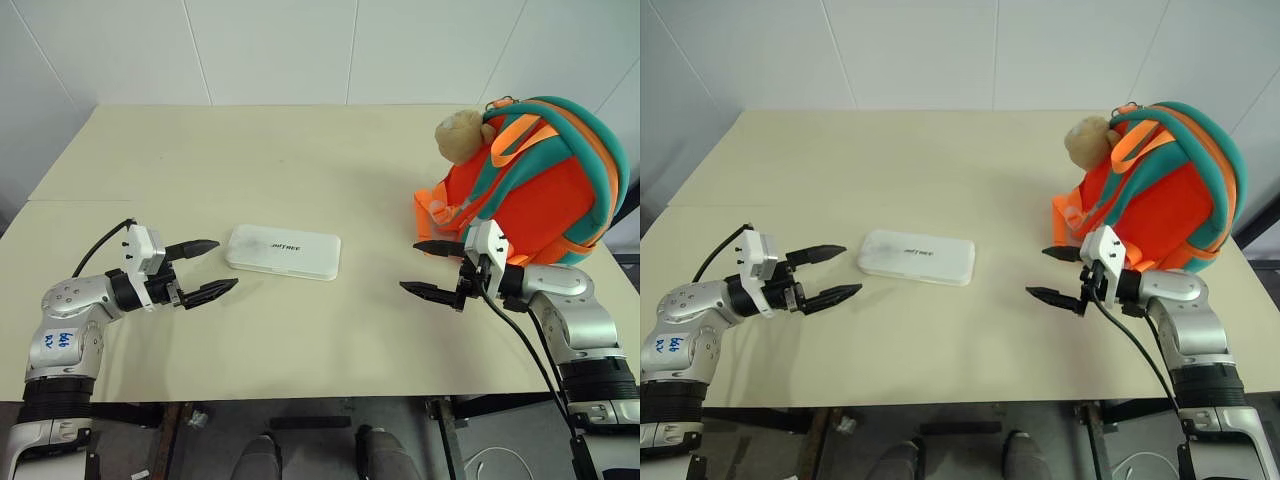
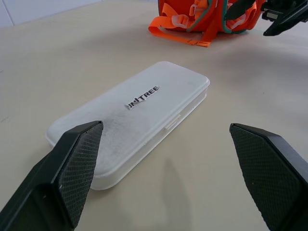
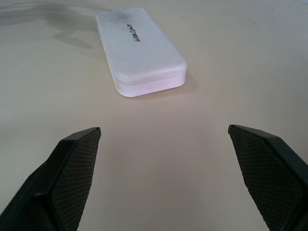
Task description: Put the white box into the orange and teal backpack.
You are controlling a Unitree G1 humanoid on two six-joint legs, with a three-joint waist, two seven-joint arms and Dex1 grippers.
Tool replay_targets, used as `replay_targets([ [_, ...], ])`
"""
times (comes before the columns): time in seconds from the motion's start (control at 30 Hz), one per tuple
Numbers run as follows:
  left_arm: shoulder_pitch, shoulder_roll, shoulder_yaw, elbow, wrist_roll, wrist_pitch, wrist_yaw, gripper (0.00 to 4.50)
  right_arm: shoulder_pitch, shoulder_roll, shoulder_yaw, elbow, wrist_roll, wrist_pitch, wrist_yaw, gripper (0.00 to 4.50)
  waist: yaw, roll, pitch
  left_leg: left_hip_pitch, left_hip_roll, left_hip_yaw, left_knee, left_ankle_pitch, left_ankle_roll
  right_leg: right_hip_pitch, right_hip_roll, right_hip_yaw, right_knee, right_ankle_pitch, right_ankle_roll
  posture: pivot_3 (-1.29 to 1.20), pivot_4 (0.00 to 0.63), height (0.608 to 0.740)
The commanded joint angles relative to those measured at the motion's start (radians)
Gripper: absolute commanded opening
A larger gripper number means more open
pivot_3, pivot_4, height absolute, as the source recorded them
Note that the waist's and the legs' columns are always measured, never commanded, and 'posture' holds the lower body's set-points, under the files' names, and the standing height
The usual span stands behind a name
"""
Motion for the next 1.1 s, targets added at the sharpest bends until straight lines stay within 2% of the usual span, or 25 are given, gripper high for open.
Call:
replay_targets([
  [0.03, -0.015, 0.022, 0.020, -0.024, 0.008, -0.030, -0.001, 4.50, -0.047, -0.009, -0.009, 0.008, 0.005, -0.006, 0.012, 4.48, -0.001, 0.000, 0.000, 0.000, 0.000, 0.000, 0.000, 0.000, 0.000, 0.000, 0.000, 0.000, 0.000, 0.000, 0.000, 0.00, 0.150, 0.740],
  [0.23, 0.001, 0.009, 0.031, -0.034, 0.008, -0.075, 0.022, 4.50, -0.100, 0.047, 0.047, 0.079, -0.032, -0.038, 0.029, 4.48, -0.001, 0.000, 0.000, 0.001, 0.001, 0.000, 0.001, 0.000, 0.000, 0.000, 0.001, 0.000, 0.001, 0.000, 0.000, 0.00, 0.150, 0.740],
  [0.27, 0.003, 0.015, 0.037, -0.021, 0.010, -0.079, 0.023, 4.12, -0.111, 0.064, 0.061, 0.088, -0.039, -0.047, 0.029, 4.50, -0.002, 0.000, 0.000, 0.001, 0.001, 0.000, 0.001, 0.000, 0.000, 0.000, 0.001, 0.000, 0.001, 0.000, 0.000, 0.00, 0.150, 0.740],
  [0.33, -0.011, 0.025, 0.058, 0.040, 0.051, -0.136, 0.070, 3.70, -0.132, 0.094, 0.090, 0.117, -0.061, -0.088, 0.041, 4.11, -0.005, 0.000, 0.000, 0.001, 0.001, 0.000, 0.001, 0.000, 0.000, 0.000, 0.002, 0.000, 0.001, 0.000, 0.000, 0.00, 0.150, 0.740],
  [0.47, -0.010, 0.047, 0.058, 0.094, 0.125, -0.210, 0.133, 2.48, -0.177, 0.149, 0.125, 0.204, -0.112, -0.153, 0.016, 2.95, -0.002, 0.000, 0.000, 0.000, 0.003, 0.000, 0.001, 0.001, -0.001, -0.001, 0.004, 0.001, 0.003, 0.000, 0.000, 0.00, 0.150, 0.740],
  [0.5, -0.002, 0.055, 0.048, 0.107, 0.160, -0.250, 0.144, 2.07, -0.200, 0.175, 0.133, 0.239, -0.125, -0.165, -0.002, 2.50, -0.002, 0.000, 0.000, 0.000, 0.003, 0.000, 0.001, 0.001, -0.001, -0.001, 0.004, 0.000, 0.003, 0.000, 0.000, 0.00, 0.150, 0.740],
  [0.7, -0.028, 0.028, 0.080, 0.186, 0.224, -0.304, 0.326, 0.14, -0.304, 0.277, 0.163, 0.439, -0.212, -0.264, -0.059, 0.43, -0.003, 0.000, 0.000, 0.002, 0.008, 0.000, 0.001, 0.001, -0.003, -0.001, 0.008, 0.001, 0.004, 0.000, -0.003, 0.00, 0.150, 0.740],
  [0.73, -0.035, 0.023, 0.078, 0.197, 0.227, -0.298, 0.346, 0.00, -0.319, 0.286, 0.163, 0.470, -0.222, -0.276, -0.070, 0.07, -0.003, 0.000, 0.000, 0.001, 0.008, 0.000, 0.000, 0.001, -0.003, -0.002, 0.008, 0.001, 0.005, 0.000, -0.003, 0.00, 0.150, 0.740],
  [0.77, -0.050, 0.016, 0.068, 0.218, 0.241, -0.293, 0.375, 0.00, -0.338, 0.298, 0.162, 0.498, -0.233, -0.281, -0.088, 0.03, -0.002, 0.000, 0.000, 0.001, 0.008, 0.000, 0.000, 0.001, -0.004, -0.002, 0.008, 0.001, 0.005, 0.000, -0.003, 0.00, 0.150, 0.740],
  [0.9, -0.109, -0.034, 0.003, 0.279, 0.281, -0.257, 0.425, 0.00, -0.383, 0.341, 0.169, 0.555, -0.265, -0.300, -0.129, 0.03, 0.001, 0.000, 0.000, 0.001, 0.008, 0.000, 0.000, 0.001, -0.004, -0.002, 0.008, 0.000, 0.005, 0.000, -0.003, 0.00, 0.150, 0.740],
  [1.1, -0.189, -0.102, -0.041, 0.342, 0.289, -0.238, 0.441, 0.00, -0.375, 0.362, 0.170, 0.541, -0.275, -0.302, -0.128, 0.03, 0.000, 0.000, 0.000, 0.001, 0.008, 0.000, 0.000, 0.001, -0.004, -0.002, 0.009, 0.001, 0.007, 0.000, -0.002, 0.00, 0.150, 0.740],
])
